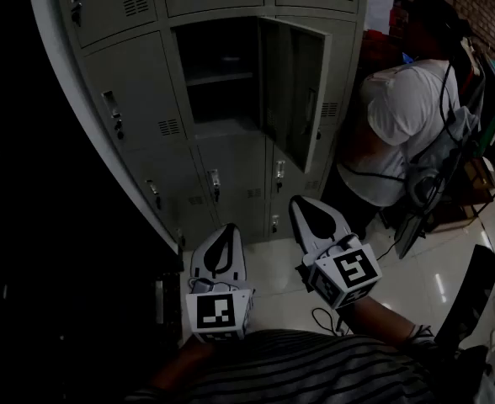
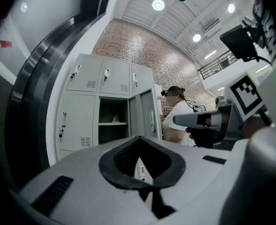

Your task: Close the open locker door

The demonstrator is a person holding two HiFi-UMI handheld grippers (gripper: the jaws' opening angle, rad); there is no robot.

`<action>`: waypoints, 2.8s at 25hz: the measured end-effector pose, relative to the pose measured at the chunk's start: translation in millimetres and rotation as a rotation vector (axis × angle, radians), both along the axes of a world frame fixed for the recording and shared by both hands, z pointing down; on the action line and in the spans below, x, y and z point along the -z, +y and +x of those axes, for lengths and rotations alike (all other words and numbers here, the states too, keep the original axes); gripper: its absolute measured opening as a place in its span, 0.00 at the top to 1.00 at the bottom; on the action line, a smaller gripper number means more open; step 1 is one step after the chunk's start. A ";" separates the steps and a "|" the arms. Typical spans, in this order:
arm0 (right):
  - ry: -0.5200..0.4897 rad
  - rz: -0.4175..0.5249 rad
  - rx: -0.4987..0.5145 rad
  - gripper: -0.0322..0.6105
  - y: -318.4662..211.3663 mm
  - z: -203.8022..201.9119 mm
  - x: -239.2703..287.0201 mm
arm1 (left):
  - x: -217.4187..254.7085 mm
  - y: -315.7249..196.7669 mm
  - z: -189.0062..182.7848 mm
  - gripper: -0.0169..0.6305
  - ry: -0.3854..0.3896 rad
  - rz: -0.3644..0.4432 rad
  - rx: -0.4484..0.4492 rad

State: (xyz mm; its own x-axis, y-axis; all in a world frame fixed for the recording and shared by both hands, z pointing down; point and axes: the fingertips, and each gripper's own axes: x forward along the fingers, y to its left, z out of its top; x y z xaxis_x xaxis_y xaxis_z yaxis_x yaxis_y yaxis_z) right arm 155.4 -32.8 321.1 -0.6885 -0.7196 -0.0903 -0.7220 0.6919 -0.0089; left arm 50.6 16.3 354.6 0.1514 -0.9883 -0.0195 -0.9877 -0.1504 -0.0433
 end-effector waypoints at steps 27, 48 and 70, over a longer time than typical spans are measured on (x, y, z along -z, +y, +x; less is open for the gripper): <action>0.076 0.044 -0.131 0.71 -210.7 -69.2 21.0 | 6.6 -250.1 -98.9 0.97 0.061 0.003 -0.179; 0.117 0.065 0.084 0.78 -333.6 -322.5 12.6 | -14.0 -316.1 -276.4 0.97 0.084 -0.031 0.039; 0.012 0.055 0.044 0.73 -286.1 -251.6 29.2 | -7.3 -294.4 -220.9 0.97 0.077 -0.034 -0.004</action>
State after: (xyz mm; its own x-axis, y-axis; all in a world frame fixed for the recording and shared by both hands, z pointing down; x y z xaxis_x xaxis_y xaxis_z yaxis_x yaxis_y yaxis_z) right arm -96.2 -318.9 291.9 -0.7206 -0.6829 -0.1199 -0.6908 0.7221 0.0387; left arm -170.3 -278.1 361.9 0.1549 -0.9879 0.0021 -0.9872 -0.1548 0.0382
